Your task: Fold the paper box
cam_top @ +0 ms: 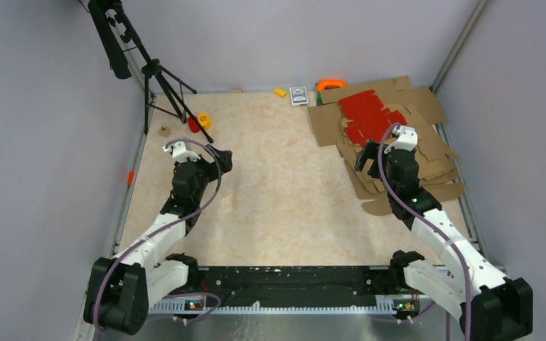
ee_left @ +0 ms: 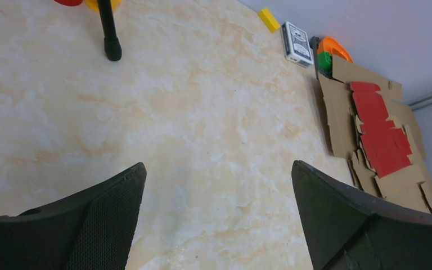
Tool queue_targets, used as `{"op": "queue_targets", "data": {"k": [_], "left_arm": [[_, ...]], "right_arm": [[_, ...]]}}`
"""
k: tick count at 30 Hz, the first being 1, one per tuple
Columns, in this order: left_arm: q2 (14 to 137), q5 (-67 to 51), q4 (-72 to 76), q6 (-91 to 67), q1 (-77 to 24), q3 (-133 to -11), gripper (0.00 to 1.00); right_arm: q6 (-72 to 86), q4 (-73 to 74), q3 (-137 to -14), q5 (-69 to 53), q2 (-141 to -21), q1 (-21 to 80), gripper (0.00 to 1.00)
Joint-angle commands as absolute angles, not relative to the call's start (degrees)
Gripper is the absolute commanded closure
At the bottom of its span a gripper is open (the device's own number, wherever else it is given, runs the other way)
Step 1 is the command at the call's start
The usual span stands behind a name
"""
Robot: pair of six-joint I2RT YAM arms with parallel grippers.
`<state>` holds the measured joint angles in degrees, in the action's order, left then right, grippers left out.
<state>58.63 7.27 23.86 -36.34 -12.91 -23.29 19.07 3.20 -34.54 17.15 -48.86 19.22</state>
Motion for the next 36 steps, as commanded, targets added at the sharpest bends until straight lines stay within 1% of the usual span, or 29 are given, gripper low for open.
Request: {"op": "queue_targets", "data": {"k": [1, 2, 3, 5, 6, 7, 9, 14, 17, 19, 23, 24, 27, 31, 34, 36], "left_arm": [[57.6, 1.6, 28.6, -36.1, -13.2, -24.1, 0.01], [57.8, -0.5, 29.7, -35.6, -13.2, -23.9, 0.01], [58.2, -2.8, 30.5, -35.3, -13.2, -23.9, 0.01], [59.2, -6.2, 31.5, -34.6, -13.2, -24.3, 0.01], [59.7, -7.5, 31.7, -34.5, -13.2, -24.5, 0.01], [60.2, -8.3, 31.9, -34.5, -13.2, -24.6, 0.01], [61.4, -9.7, 32.6, -34.7, -13.3, -24.8, 0.01], [63.8, -14.6, 35.2, -35.2, -13.4, -25.3, 0.01], [64.6, -16.0, 35.4, -35.1, -13.5, -25.7, 0.01], [64.5, -16.2, 35.4, -34.8, -13.5, -25.7, 0.01], [64.0, -16.0, 35.2, -34.4, -13.6, -25.7, 0.01], [63.9, -16.1, 35.1, -34.3, -13.6, -25.7, 0.01], [63.8, -16.5, 34.8, -34.0, -13.6, -25.9, 0.01], [63.6, -16.6, 34.8, -33.8, -13.8, -25.9, 0.01], [63.4, -16.7, 34.7, -33.6, -13.9, -26.0, 0.01], [63.4, -16.7, 34.6, -33.6, -14.0, -26.1, 0.01]], "right_arm": [[20.4, 5.8, -39.4, 18.0, -54.7, 18.7, 0.08], [22.3, 7.1, -40.5, 15.1, -56.6, 17.0, 0.07], [24.2, 6.4, -40.4, 6.9, -58.7, 12.7, 0.1], [30.0, -1.1, -37.5, -8.6, -61.9, 3.9, 0.16], [31.2, -3.4, -37.0, -10.6, -63.5, 1.5, 0.18], [30.6, -3.7, -37.5, -8.8, -64.4, 0.8, 0.17], [28.5, -1.9, -39.8, -3.0, -67.4, 0.6, 0.14], [27.3, -2.7, -45.4, -1.4, -79.2, 0.4, 0.12], [27.0, -3.1, -47.7, 2.2, -85.6, 0.4, 0.12], [26.7, -3.1, -48.8, 2.4, -89.0, 0.4, 0.12], [25.9, -3.3, -50.0, -3.5, -92.9, 0.4, 0.21], [26.0, -3.4, -50.0, -5.0, -93.2, 0.4, 0.25], [26.1, -4.4, -49.2, -9.0, -92.3, 0.5, 0.42], [25.5, -4.5, -48.0, -11.2, -90.7, 1.2, 0.58], [24.6, -3.2, -48.6, -13.1, -91.5, 1.7, 0.66], [24.3, -2.6, -49.1, -13.8, -92.1, 2.1, 0.69]]}}
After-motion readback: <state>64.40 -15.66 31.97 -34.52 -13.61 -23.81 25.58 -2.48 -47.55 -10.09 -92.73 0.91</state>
